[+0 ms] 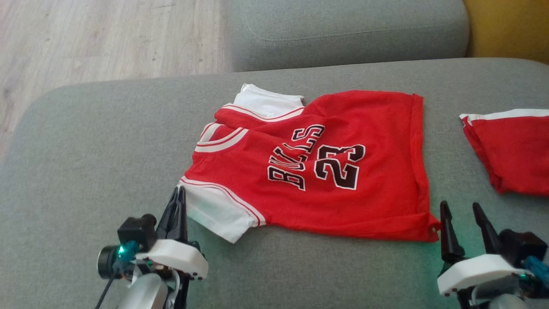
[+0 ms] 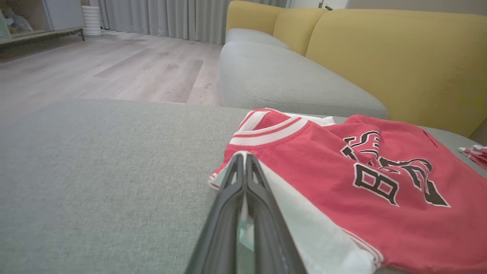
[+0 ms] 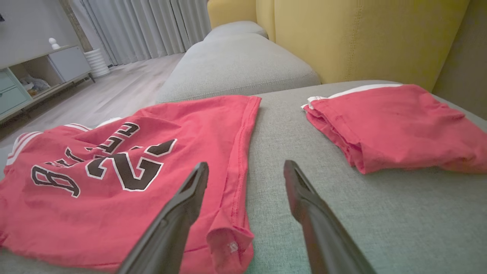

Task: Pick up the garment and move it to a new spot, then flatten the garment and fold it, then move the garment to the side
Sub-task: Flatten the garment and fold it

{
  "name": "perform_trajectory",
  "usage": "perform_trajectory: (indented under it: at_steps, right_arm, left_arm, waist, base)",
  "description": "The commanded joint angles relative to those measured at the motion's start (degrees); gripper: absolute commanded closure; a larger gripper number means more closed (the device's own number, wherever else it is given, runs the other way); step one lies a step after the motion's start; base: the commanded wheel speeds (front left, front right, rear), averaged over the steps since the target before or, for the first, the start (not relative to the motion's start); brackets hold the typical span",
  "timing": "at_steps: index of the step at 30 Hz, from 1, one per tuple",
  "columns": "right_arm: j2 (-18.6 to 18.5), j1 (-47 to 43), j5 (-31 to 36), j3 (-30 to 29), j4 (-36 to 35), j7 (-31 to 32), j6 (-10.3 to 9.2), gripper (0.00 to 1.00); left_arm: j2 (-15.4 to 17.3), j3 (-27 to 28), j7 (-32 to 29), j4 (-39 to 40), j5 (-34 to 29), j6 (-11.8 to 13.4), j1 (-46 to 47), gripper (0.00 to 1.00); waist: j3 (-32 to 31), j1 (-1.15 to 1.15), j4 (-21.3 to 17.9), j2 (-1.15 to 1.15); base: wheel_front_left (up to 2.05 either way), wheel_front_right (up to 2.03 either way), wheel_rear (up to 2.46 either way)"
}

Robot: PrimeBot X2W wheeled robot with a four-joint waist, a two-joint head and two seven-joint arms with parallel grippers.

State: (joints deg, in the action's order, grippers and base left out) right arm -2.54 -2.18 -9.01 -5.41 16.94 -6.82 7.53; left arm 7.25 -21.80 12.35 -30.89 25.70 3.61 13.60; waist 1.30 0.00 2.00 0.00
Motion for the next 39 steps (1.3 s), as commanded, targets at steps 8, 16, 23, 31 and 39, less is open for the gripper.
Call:
perform_trajectory:
  at_steps: [8, 16, 23, 31, 39]
  right_arm:
    - [-0.3, 1.8, -0.7, 2.9, -5.7, -6.0, -0.04, 0.0]
    - [-0.3, -0.2, 1.8, 4.9, -8.1, -7.8, -0.04, 0.0]
    - [-0.3, -1.4, 2.1, 5.4, -11.0, -8.2, -0.04, 0.0]
    - [-0.3, -2.7, 0.7, 4.3, -8.1, -7.6, -0.04, 0.0]
    - [-0.3, -2.5, -1.2, 6.3, 0.5, -3.0, -0.04, 0.0]
  left_arm:
    - [0.8, 3.9, 2.3, 5.5, -0.5, 2.2, 1.4, 0.0]
    - [-0.7, 7.1, 2.6, 13.8, -5.2, 4.1, -2.9, 0.0]
    - [-2.6, 8.8, 2.6, 20.6, -11.7, 2.8, -7.9, 0.0]
    - [-3.7, 10.5, 2.6, 19.4, -13.5, 0.9, -8.6, 0.0]
    - [-4.1, 11.1, 2.6, 15.8, -14.0, -0.7, -7.8, 0.0]
  waist:
    - [-0.2, 0.0, 2.1, 0.0]
    - [-0.5, 0.0, 3.2, 0.0]
    - [-0.8, 0.0, 3.2, 0.0]
    - [-0.4, 0.0, 2.5, 0.0]
    - [0.4, 0.0, 1.2, 0.0]
  base:
    - [0.0, 0.0, 0.0]
    - [0.0, 0.0, 0.0]
    - [0.0, 0.0, 0.0]
    - [0.0, 0.0, 0.0]
    - [0.0, 0.0, 0.0]
